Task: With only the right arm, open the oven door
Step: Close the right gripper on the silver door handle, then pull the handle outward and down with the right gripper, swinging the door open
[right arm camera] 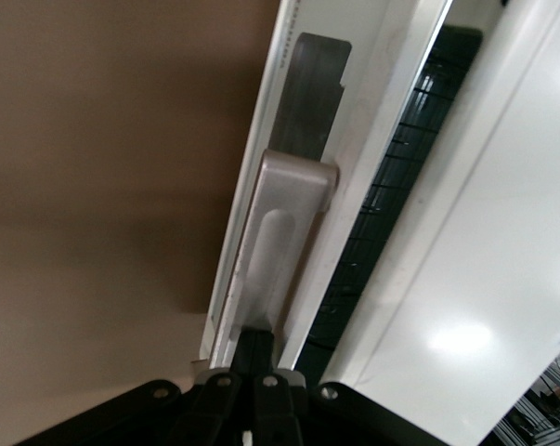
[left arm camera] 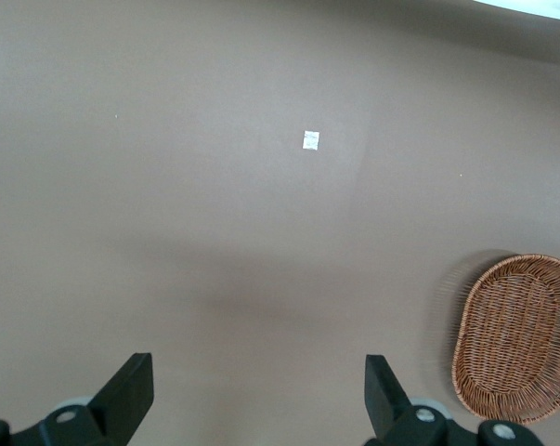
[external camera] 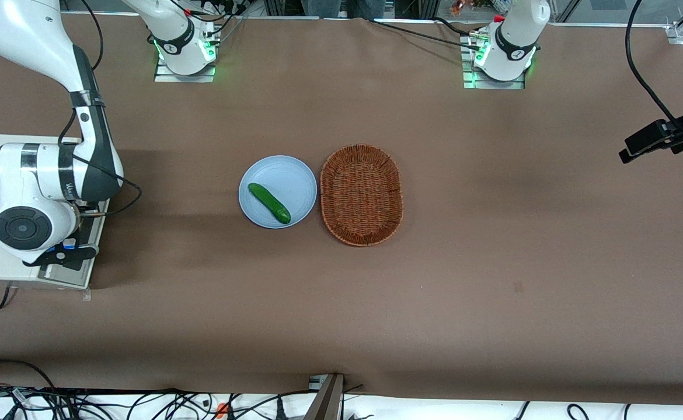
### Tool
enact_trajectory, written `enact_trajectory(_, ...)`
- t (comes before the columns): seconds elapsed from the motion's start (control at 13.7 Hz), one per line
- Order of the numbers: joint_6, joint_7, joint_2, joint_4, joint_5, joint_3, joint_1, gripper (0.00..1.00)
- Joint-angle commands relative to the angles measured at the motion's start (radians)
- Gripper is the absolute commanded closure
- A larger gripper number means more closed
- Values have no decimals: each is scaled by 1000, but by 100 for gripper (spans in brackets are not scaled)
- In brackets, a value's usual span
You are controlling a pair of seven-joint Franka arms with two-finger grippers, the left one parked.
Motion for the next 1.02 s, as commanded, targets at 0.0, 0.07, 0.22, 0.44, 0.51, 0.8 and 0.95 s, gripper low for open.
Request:
enact_trajectory(0.0, 127, 1, 77, 8, 31, 0, -13, 100)
enact_trajectory(0.07, 143, 2, 85, 6, 32, 0, -13, 100)
enact_trajectory(0.22, 164, 13, 102, 6, 32, 0, -13, 100)
enact_trajectory(0.44, 205, 14, 131, -2, 35, 0, -14, 100)
enact_trajectory(0.51, 225, 14, 135, -8, 46, 0, -14, 100)
enact_trajectory(0.8, 271, 14, 167, -8, 48, 0, -14, 100)
enact_trajectory(0.95, 285, 14, 183, -8, 48, 0, -16, 100)
